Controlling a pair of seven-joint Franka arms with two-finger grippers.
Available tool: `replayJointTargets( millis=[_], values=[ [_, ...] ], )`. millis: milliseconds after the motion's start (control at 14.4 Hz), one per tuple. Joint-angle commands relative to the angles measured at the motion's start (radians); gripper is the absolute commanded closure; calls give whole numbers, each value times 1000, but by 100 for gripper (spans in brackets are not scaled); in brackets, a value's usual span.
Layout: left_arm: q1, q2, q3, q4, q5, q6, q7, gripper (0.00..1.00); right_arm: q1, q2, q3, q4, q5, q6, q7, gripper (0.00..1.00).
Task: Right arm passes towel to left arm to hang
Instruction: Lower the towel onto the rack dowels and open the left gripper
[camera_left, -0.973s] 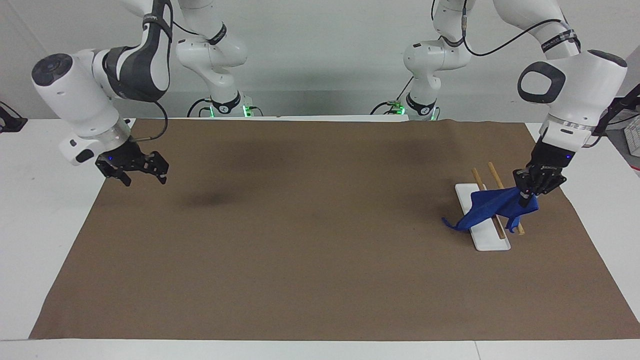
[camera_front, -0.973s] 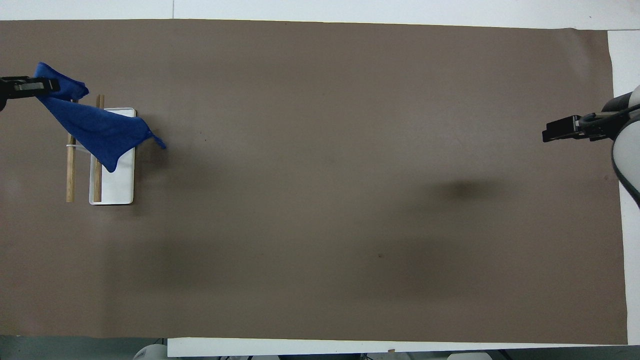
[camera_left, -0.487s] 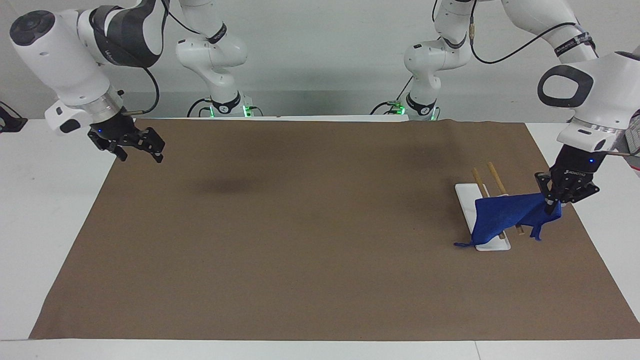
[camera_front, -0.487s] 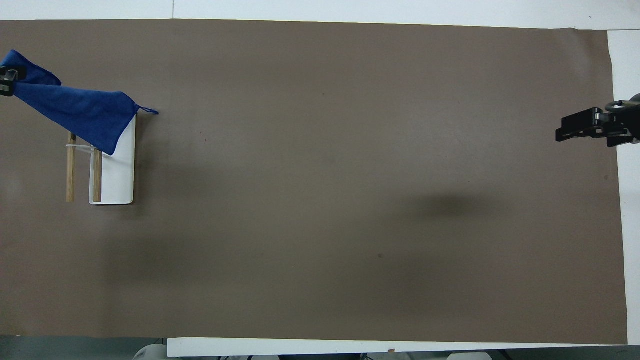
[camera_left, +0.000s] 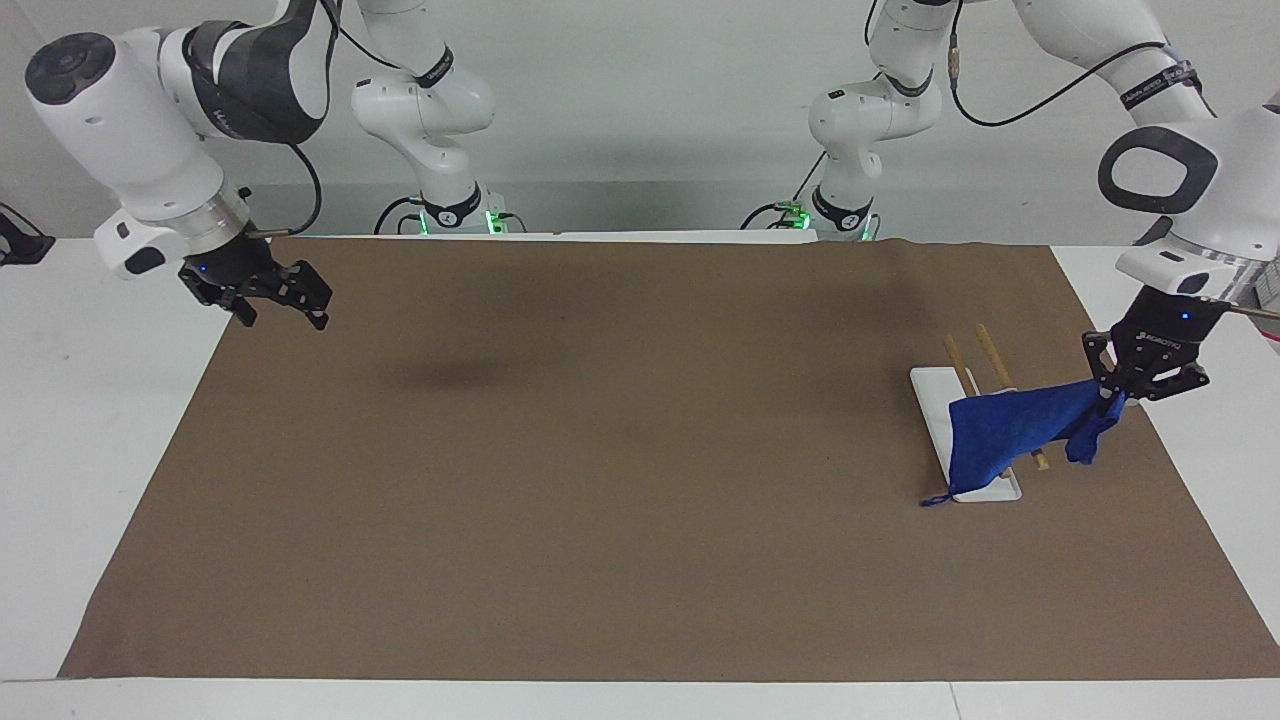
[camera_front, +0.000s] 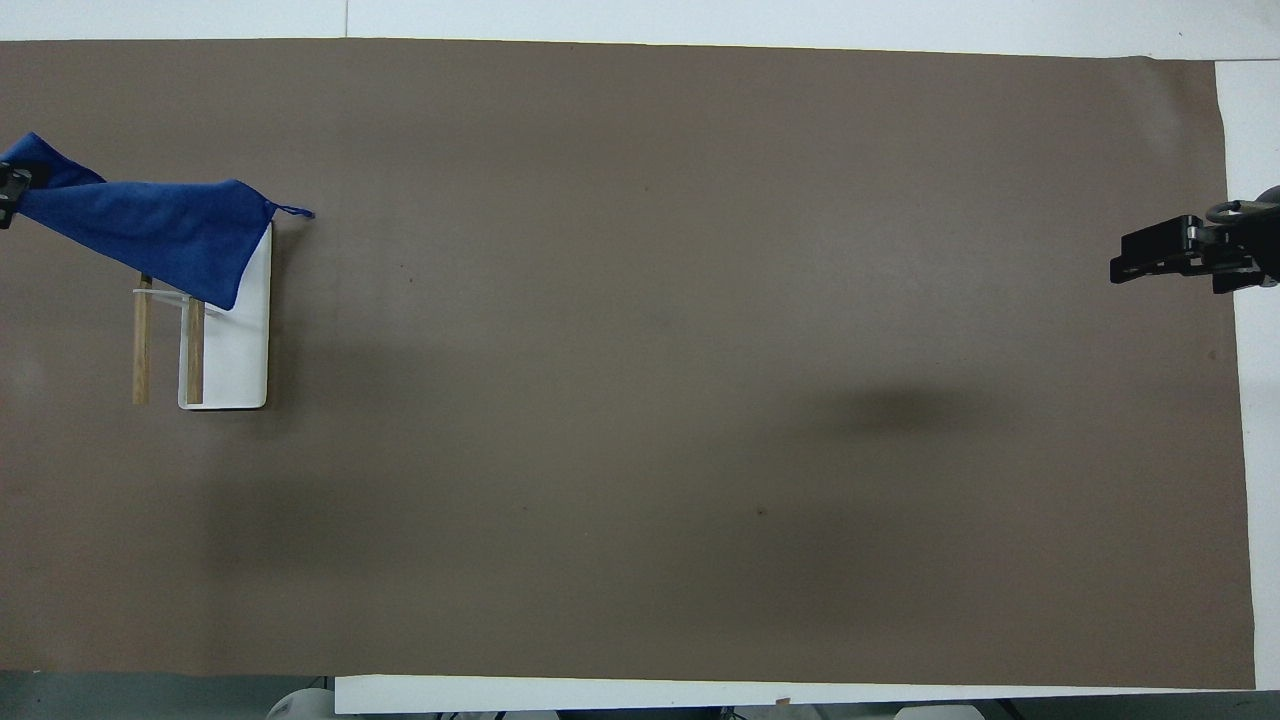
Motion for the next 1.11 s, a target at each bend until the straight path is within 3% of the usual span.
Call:
replayJointTargets(
  millis=[0,417,695,1043],
  values=[
    [23,-28,-1,-27,-5,-57,70,93,3,-9,3,1,-22,-12,14,0],
    [22,-84,1,-131,3,-57,90,91,6,-11,3,-1,-22,-9,17,0],
    [25,-74,1,-112,58,-49,91,78,6,-19,5,-9,-22,-14,18,0],
    [43,-76,-1,-115,86,-46,94,77,6,-19,5,-9,-22,-15,17,0]
  ],
)
